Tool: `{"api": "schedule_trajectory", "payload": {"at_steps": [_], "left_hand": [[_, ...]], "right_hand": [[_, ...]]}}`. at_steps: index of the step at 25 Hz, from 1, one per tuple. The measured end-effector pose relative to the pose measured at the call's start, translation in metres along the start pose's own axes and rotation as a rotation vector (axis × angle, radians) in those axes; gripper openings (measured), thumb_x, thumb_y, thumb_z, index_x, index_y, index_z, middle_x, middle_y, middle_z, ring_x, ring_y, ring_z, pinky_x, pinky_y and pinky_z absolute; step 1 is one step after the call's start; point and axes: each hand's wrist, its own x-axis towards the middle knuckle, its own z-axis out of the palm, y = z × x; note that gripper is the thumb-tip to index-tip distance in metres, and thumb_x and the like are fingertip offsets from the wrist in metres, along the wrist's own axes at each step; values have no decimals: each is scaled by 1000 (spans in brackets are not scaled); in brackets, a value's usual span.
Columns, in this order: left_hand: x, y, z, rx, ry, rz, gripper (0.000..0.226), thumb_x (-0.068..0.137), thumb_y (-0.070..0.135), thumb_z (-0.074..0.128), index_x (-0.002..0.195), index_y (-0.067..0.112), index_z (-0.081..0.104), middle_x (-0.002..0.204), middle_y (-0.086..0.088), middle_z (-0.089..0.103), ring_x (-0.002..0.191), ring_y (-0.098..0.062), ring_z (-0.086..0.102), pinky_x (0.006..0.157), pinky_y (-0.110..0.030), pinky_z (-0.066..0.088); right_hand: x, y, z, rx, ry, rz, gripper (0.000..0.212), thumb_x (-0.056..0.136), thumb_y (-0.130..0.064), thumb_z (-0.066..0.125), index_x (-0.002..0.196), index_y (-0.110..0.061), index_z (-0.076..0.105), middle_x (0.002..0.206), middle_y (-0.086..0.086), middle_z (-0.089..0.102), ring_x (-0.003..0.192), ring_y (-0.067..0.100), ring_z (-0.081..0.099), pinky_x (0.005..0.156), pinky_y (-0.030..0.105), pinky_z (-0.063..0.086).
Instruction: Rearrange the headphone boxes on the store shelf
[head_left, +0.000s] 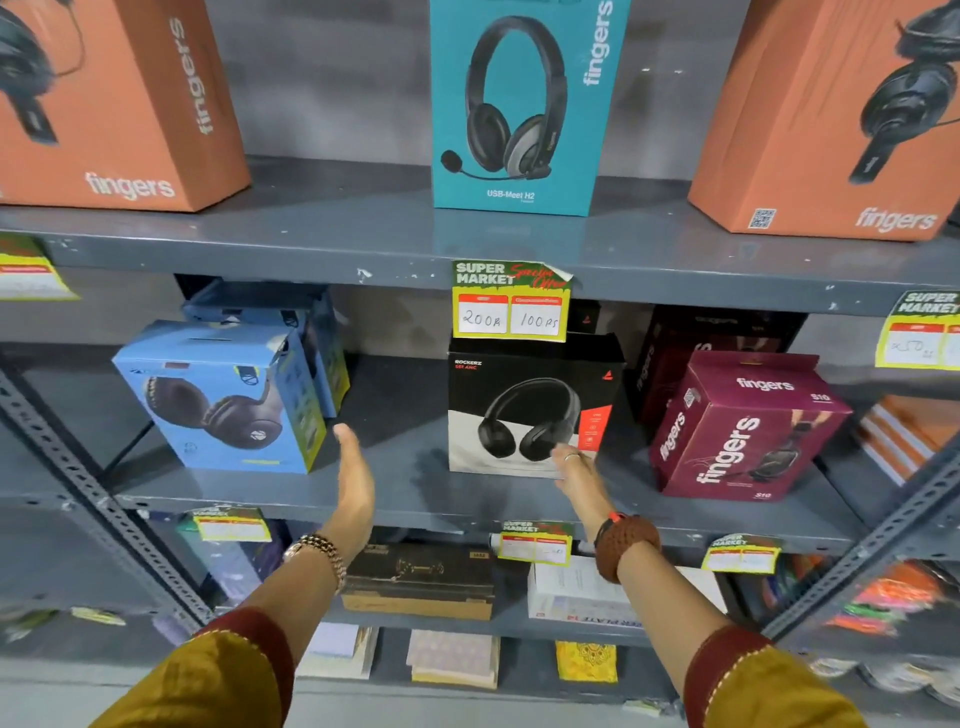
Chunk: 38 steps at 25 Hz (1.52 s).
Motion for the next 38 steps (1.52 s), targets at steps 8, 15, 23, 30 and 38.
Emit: {"api": "schedule_trajectory", "payload": {"at_steps": [8, 15, 23, 30, 38], "left_hand": [[75, 58, -197, -114, 391, 27, 105, 64, 87, 24, 148, 24, 20, 159, -2, 20, 144, -24, 25, 118, -47, 22], [103, 118, -267, 92, -103, 59, 74, 87, 64, -1, 150, 29, 12, 160, 3, 14, 147, -25, 16, 120, -44, 13], [112, 114, -278, 98, -292, 72, 90, 74, 80, 12, 149, 30, 19, 156, 7, 26, 144, -19, 26, 120, -43, 16], [110, 116, -283, 82, -394, 65, 82, 79, 78, 14, 144, 31, 29, 144, 16, 37, 132, -11, 37, 116, -36, 23], [51, 153, -303, 261, -73, 1029, 41, 96, 23, 40, 137, 23, 40, 144, 6, 45, 140, -9, 34, 114, -42, 32]], "right_hand": [[-38, -53, 180, 208, -321, -110, 44, 101, -12, 24, 144, -4, 30, 152, 13, 33, 142, 26, 31, 117, 36, 24], [-57, -76, 316, 141, -292, -137, 55, 96, -13, 34, 149, -19, 21, 156, 2, 26, 142, 21, 30, 120, 39, 22], [-70, -73, 353, 194, -127, -173, 56, 95, -2, 35, 147, -21, 28, 144, -7, 36, 121, 12, 44, 115, 31, 30], [-66, -73, 356, 175, -96, -183, 55, 94, -4, 35, 146, -23, 29, 155, 1, 31, 141, 21, 32, 119, 40, 25], [-132, -111, 317, -238, 189, -761, 45, 94, -16, 44, 139, -16, 42, 148, 1, 42, 136, 15, 39, 115, 33, 30]]}}
